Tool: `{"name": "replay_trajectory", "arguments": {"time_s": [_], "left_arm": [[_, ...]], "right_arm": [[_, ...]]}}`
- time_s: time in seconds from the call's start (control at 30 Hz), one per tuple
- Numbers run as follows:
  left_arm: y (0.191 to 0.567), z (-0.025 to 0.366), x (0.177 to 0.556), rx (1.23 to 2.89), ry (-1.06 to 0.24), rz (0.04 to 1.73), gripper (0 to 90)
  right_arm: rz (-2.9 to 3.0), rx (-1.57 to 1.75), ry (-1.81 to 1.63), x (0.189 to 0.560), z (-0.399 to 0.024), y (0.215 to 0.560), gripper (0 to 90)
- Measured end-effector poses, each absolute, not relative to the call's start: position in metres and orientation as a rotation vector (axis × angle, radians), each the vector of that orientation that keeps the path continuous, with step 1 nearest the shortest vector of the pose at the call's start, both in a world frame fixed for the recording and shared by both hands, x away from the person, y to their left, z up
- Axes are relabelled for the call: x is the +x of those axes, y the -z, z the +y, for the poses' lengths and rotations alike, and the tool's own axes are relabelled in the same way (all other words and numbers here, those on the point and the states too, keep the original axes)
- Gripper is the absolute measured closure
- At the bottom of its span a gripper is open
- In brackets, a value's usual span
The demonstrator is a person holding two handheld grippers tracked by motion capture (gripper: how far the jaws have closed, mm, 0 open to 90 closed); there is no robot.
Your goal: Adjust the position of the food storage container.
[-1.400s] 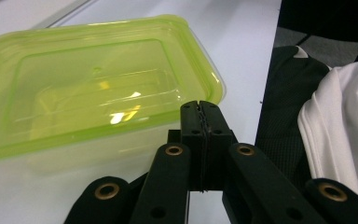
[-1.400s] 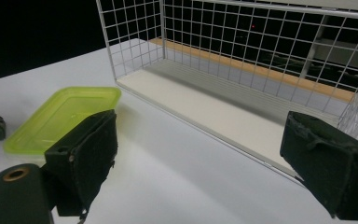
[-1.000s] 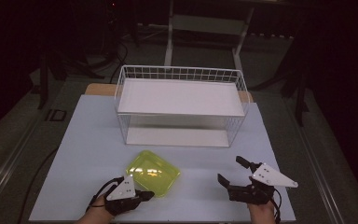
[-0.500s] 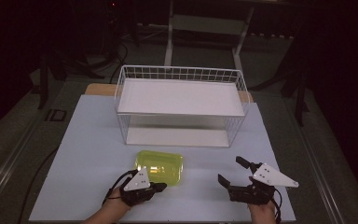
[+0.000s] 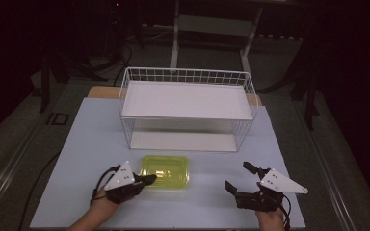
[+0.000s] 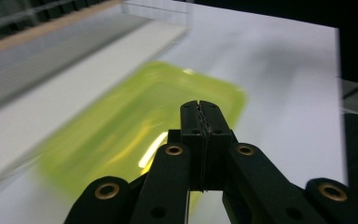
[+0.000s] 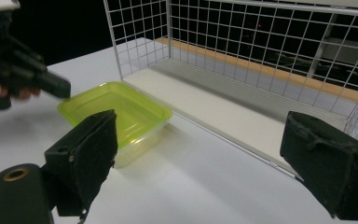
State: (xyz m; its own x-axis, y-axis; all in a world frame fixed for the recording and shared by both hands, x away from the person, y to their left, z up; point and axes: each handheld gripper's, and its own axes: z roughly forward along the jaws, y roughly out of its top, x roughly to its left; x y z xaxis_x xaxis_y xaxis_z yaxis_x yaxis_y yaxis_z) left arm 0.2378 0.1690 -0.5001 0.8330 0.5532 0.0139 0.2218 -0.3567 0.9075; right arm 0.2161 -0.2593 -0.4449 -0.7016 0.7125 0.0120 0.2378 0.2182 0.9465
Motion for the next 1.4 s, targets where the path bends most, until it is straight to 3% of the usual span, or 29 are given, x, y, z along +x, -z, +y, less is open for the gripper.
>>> {"name": "replay_trajectory", "arguments": {"time_s": [0.27, 1.4], "left_arm": [[0.523, 0.210, 0.256, 1.950, -0.462, 0.693, 90.0], [0.536, 0.141, 0.277, 1.977, -0.320, 0.587, 89.9]], "right_arm": [[2.068, 0.880, -1.485, 0.216, -0.259, 0.445, 11.1], [2.075, 0.840, -1.483, 0.217, -0.258, 0.447, 13.5]]}}
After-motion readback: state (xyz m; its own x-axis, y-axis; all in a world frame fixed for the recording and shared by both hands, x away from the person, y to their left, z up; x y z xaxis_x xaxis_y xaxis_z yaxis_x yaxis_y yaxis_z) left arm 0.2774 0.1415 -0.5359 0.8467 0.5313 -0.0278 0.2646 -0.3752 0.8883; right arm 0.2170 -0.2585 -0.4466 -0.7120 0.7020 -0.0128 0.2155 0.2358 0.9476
